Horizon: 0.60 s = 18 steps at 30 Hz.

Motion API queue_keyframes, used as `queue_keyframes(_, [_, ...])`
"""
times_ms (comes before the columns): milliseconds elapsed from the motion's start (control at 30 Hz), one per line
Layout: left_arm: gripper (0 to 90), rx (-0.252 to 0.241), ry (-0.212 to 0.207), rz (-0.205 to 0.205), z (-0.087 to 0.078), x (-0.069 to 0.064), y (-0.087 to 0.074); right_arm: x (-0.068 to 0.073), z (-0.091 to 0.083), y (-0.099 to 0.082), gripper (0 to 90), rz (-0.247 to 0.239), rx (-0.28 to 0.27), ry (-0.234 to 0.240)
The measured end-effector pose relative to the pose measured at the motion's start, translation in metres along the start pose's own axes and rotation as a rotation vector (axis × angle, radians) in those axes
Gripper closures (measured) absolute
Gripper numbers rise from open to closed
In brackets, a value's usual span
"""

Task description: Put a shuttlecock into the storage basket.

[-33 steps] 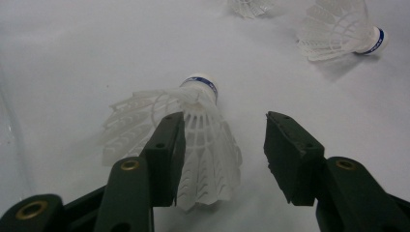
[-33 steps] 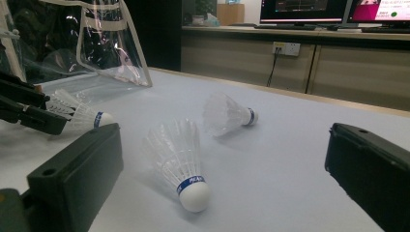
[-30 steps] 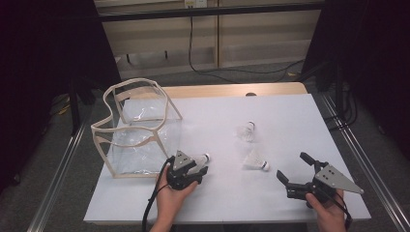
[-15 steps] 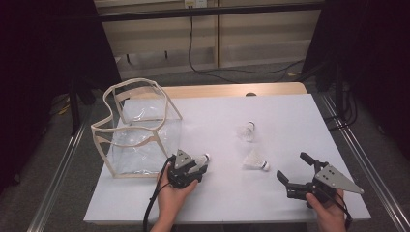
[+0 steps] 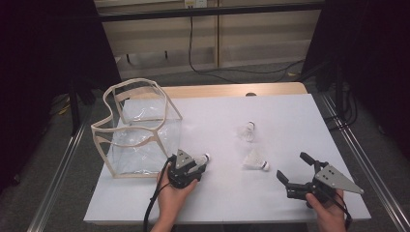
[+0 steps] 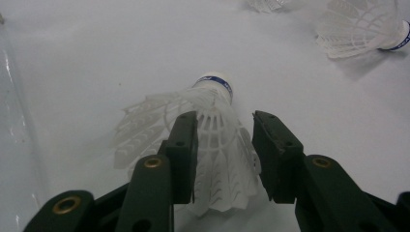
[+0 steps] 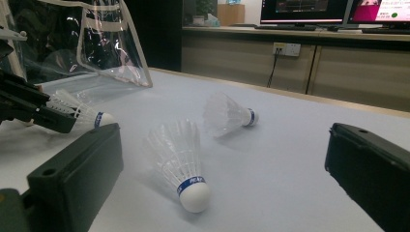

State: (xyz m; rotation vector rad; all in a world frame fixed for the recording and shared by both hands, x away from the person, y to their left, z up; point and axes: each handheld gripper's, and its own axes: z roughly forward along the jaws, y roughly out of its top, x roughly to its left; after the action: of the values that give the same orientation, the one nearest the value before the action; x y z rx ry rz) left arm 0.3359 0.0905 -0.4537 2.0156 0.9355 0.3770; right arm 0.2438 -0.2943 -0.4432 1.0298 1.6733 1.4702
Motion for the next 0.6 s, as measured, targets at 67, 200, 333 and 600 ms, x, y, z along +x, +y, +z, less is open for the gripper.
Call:
queue_keyframes(67, [64.3,0.002,0.009,-0.003,0.0008,-0.0002,0.0007,-0.0001,-0.0001,0.0000,0.0,-0.001,0.000,0.000])
queue_keyframes(200, [66.4,0.015,0.016,0.005,0.0048,-0.0004,0.0029,0.0000,-0.0002,0.0002,0.0,-0.003,-0.003,0.000])
queue_keyframes(333, [70.0,0.016,0.021,0.001,0.0051,-0.0010,0.0031,-0.0005,-0.0007,0.0002,0.0,0.005,-0.005,0.001])
queue_keyframes(600, [79.8,0.022,0.009,-0.006,0.0055,-0.0001,0.0029,-0.0004,-0.0003,0.0001,0.0,0.002,-0.006,0.003])
